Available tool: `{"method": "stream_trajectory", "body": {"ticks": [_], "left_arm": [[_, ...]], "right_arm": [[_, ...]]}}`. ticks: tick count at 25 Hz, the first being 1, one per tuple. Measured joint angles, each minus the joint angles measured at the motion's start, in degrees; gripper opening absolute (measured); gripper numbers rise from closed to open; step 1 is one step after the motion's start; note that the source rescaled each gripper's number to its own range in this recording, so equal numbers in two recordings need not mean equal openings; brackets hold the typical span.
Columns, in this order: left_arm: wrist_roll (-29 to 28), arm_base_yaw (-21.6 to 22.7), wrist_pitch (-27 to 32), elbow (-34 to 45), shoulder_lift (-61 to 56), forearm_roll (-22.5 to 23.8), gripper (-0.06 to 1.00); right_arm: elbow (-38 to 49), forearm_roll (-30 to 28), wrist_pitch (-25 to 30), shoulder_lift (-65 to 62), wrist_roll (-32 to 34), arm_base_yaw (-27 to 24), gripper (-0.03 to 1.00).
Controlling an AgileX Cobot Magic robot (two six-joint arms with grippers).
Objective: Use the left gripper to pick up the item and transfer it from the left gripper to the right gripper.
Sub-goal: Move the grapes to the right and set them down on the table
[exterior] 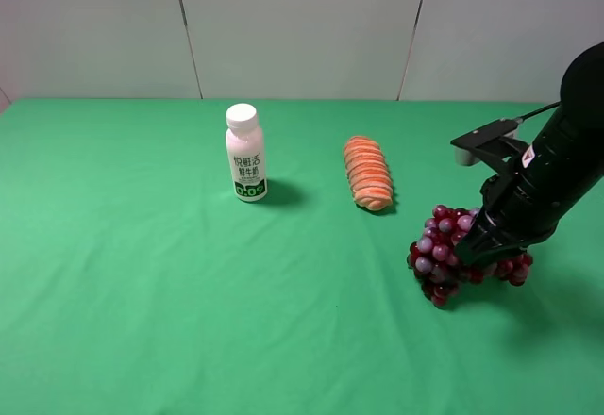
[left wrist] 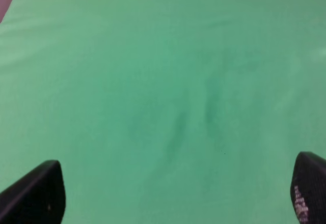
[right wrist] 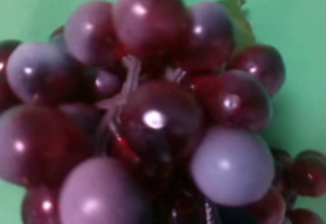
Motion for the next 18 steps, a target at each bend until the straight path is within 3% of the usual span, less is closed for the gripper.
{"method": "stream_trajectory", "body": {"ticks": [10, 11, 12, 15, 16, 18], "left_arm": [[0.00, 0.00, 0.00, 0.00, 0.00, 0.00, 0.81], [0.00, 0.00, 0.00, 0.00, 0.00, 0.00, 0.81], [0.00, 0.00, 0.00, 0.00, 0.00, 0.00, 0.81], [0.00, 0.00, 0.00, 0.00, 0.00, 0.00, 0.81], [0.00, 0.00, 0.00, 0.00, 0.00, 0.00, 0.81], [0.00, 0.00, 0.00, 0.00, 0.00, 0.00, 0.81]], "right_arm": [[-0.07, -3.00, -1.18, 0.24, 0.00, 0.00, 0.01], [-0.09, -3.00, -1.57, 0.24, 0.29, 0.00, 0.08], [-0.09, -3.00, -1.87, 0.24, 1.03, 0.00, 0.21], [-0.14, -3.00, -3.19, 0.24, 5.84, 0.00, 0.77], [-0.16, -3.00, -3.36, 0.24, 6.94, 0.00, 0.86], [-0.16, -3.33, -3.36, 0.24, 8.10, 0.00, 0.95]]}}
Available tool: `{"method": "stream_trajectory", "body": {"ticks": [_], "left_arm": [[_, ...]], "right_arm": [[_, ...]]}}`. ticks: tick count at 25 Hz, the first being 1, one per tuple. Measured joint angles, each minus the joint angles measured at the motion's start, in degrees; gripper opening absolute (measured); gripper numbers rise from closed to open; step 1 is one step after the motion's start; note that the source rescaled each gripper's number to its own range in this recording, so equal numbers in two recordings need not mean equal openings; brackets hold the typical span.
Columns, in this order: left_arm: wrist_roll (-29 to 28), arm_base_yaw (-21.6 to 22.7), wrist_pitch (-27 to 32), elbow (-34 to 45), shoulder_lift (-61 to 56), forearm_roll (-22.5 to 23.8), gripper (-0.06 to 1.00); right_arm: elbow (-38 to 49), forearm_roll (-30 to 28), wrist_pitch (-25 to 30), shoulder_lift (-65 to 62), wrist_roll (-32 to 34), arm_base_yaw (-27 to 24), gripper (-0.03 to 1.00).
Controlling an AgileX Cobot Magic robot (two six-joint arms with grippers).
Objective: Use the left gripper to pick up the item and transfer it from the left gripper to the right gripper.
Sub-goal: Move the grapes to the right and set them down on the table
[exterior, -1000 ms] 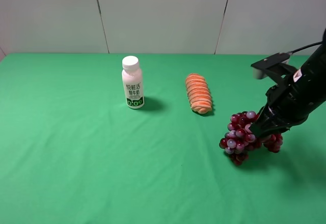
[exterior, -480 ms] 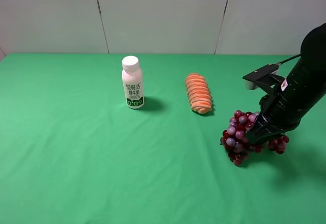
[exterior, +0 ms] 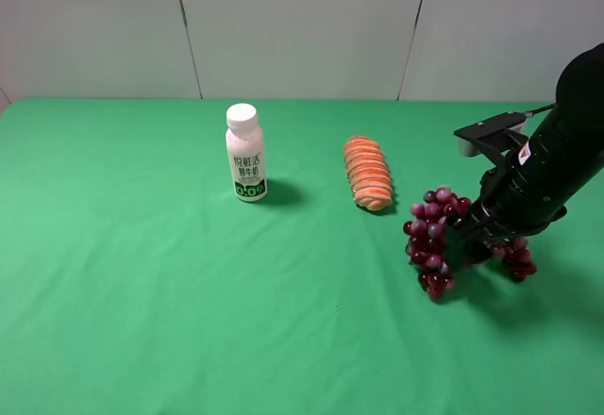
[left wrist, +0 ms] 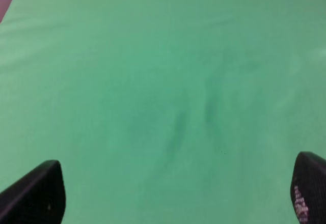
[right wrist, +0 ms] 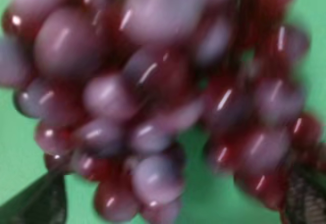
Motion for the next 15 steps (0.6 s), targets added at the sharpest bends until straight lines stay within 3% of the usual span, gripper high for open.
{"method": "stream_trajectory", "body": {"ticks": [8, 15], "left_arm": [[0.00, 0.00, 0.00, 0.00, 0.00, 0.00, 0.81], [0.00, 0.00, 0.00, 0.00, 0.00, 0.00, 0.81]], "right_arm": [[-0.64, -0.90, 0.69, 0.00, 0.48, 0.00, 1.00], [-7.52, -1.28, 9.71, 0.00, 0.53, 0.00, 1.00]]}}
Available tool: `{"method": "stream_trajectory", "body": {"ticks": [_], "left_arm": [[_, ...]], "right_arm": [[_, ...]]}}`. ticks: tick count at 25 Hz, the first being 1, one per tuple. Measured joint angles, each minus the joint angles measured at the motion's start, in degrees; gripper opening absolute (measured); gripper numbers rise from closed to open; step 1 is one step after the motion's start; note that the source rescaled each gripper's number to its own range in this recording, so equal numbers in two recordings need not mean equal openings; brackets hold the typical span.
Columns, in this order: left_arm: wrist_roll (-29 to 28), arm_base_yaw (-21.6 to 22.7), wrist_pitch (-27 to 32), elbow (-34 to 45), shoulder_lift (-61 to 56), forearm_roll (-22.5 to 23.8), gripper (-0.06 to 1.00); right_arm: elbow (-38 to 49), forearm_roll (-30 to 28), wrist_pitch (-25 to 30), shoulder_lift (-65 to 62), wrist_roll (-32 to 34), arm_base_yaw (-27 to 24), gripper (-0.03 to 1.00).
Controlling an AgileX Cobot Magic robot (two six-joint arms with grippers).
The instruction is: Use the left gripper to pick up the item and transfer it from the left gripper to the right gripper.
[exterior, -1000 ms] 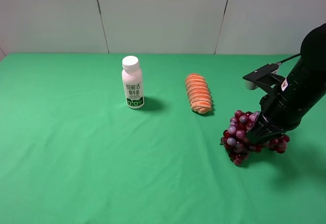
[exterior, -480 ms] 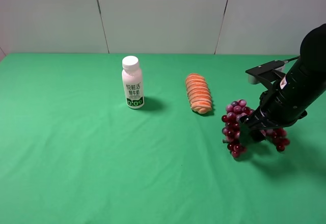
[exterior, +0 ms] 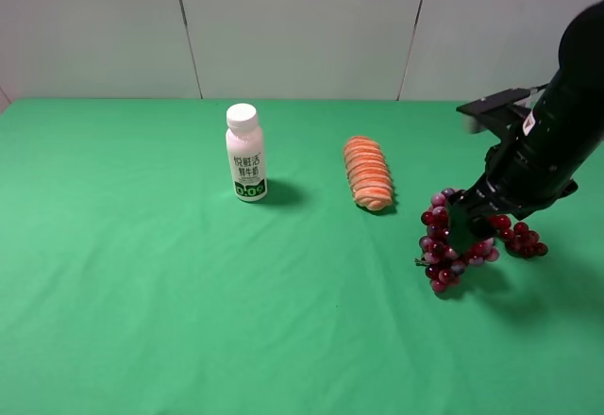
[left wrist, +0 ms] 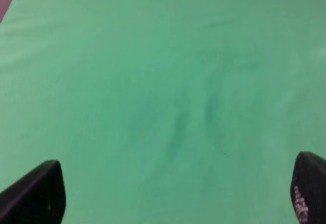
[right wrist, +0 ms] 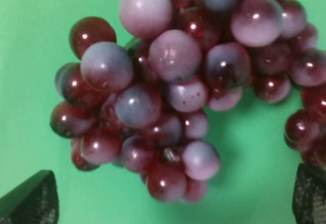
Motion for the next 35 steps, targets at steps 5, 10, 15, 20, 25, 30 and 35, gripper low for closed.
{"method": "stream_trajectory", "body": {"ticks": [5, 10, 15, 20, 25, 30, 35], "left_arm": [[0.00, 0.00, 0.00, 0.00, 0.00, 0.00, 0.81], [0.00, 0.00, 0.00, 0.00, 0.00, 0.00, 0.81], [0.00, 0.00, 0.00, 0.00, 0.00, 0.00, 0.81], [0.00, 0.00, 0.00, 0.00, 0.00, 0.00, 0.81], [0.00, 0.00, 0.00, 0.00, 0.00, 0.00, 0.81], [0.00, 0.00, 0.00, 0.00, 0.00, 0.00, 0.81], [0.00, 0.00, 0.00, 0.00, 0.00, 0.00, 0.80]], "right_arm": [[-4.73, 0.43, 5.62, -2.22, 0.04, 0.00, 1.00], [-6.06, 2.50, 6.74, -10.01, 0.23, 0.00, 1.00], [-6.06, 5.89, 9.44, -20.24, 0.23, 0.00, 1.00], [-6.06, 7.68, 12.47, -30.51, 0.28, 0.00, 1.00], [-6.06, 8.12, 15.78, -39.66, 0.28, 0.00, 1.00], [-2.98, 8.29, 16.32, -50.06, 0.90, 0.00, 1.00], [2.88, 8.35, 16.69, -61.49, 2.64, 0.00, 1.00]]}}
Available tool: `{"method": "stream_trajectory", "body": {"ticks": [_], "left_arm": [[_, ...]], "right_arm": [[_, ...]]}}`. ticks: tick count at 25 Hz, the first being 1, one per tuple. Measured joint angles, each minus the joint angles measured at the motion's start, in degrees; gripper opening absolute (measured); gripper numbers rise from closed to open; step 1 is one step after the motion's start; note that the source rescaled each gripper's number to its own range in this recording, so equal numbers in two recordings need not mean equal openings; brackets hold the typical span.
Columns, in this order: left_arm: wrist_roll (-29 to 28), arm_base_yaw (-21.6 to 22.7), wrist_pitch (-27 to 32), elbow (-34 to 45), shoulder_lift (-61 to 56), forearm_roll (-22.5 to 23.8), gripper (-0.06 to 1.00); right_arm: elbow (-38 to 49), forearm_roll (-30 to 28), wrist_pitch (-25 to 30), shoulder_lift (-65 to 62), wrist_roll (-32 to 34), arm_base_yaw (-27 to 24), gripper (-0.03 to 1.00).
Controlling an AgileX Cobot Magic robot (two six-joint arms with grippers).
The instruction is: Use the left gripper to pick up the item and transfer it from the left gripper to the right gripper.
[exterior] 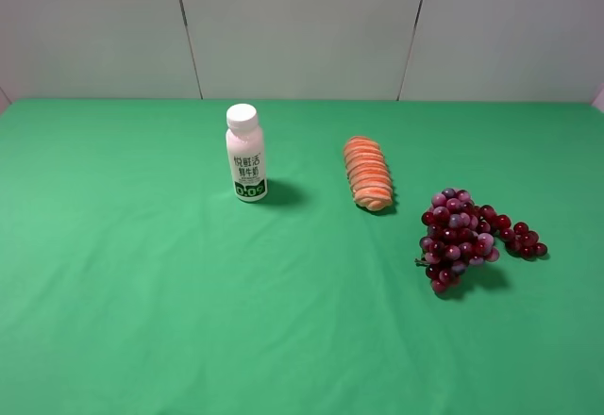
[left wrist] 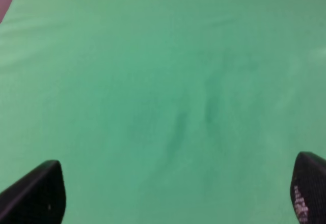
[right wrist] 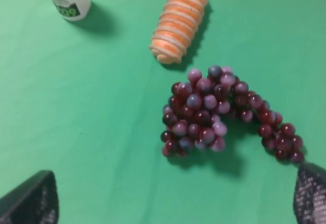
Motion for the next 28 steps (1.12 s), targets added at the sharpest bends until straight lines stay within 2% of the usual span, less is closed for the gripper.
{"method": "stream_trajectory", "body": {"ticks": [5, 13, 18, 23, 28], "left_arm": [[0.00, 0.00, 0.00, 0.00, 0.00, 0.00, 0.80], [0.00, 0.00, 0.00, 0.00, 0.00, 0.00, 0.80], [0.00, 0.00, 0.00, 0.00, 0.00, 0.00, 0.80], [0.00, 0.00, 0.00, 0.00, 0.00, 0.00, 0.80], [0.00, 0.00, 0.00, 0.00, 0.00, 0.00, 0.80]], "right_arm": [[5.15, -0.72, 0.02, -11.01, 2.81, 0.00, 1.00], [11.34, -5.87, -3.47, -24.46, 3.74, 0.00, 1.00], [16.26, -6.25, -5.16, -25.74, 3.85, 0.00, 1.00], [18.23, -6.34, -10.17, -25.80, 4.23, 0.00, 1.00], [18.76, -6.34, -10.97, -25.80, 4.87, 0.00, 1.00]]}}
